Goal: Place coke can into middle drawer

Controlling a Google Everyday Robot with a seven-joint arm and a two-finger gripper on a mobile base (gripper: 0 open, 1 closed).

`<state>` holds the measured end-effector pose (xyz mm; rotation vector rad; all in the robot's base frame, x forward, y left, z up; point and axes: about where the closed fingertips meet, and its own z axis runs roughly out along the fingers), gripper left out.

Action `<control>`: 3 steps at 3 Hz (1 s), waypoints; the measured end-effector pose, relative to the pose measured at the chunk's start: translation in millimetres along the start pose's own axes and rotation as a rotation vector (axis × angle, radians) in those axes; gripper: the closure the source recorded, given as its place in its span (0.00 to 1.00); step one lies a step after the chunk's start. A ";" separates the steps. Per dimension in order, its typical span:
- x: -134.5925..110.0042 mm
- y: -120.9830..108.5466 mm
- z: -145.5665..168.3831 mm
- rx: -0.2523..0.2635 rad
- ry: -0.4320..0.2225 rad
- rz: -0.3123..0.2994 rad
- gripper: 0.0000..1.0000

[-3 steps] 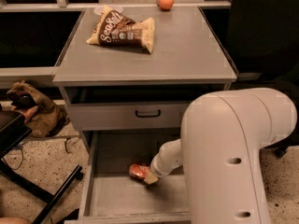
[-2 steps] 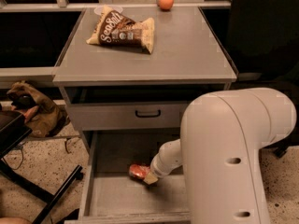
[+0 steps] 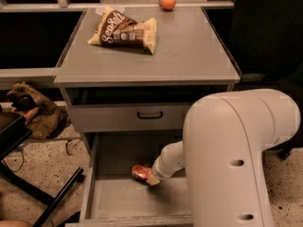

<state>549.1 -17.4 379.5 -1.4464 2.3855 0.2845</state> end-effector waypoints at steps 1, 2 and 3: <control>0.0 0.0 0.0 0.000 0.000 0.000 0.12; 0.0 0.0 0.0 0.000 0.000 0.000 0.00; 0.0 0.1 0.0 0.000 0.000 0.000 0.00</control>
Offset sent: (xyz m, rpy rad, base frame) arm 0.0000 0.0000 0.0000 0.0000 0.0000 0.0000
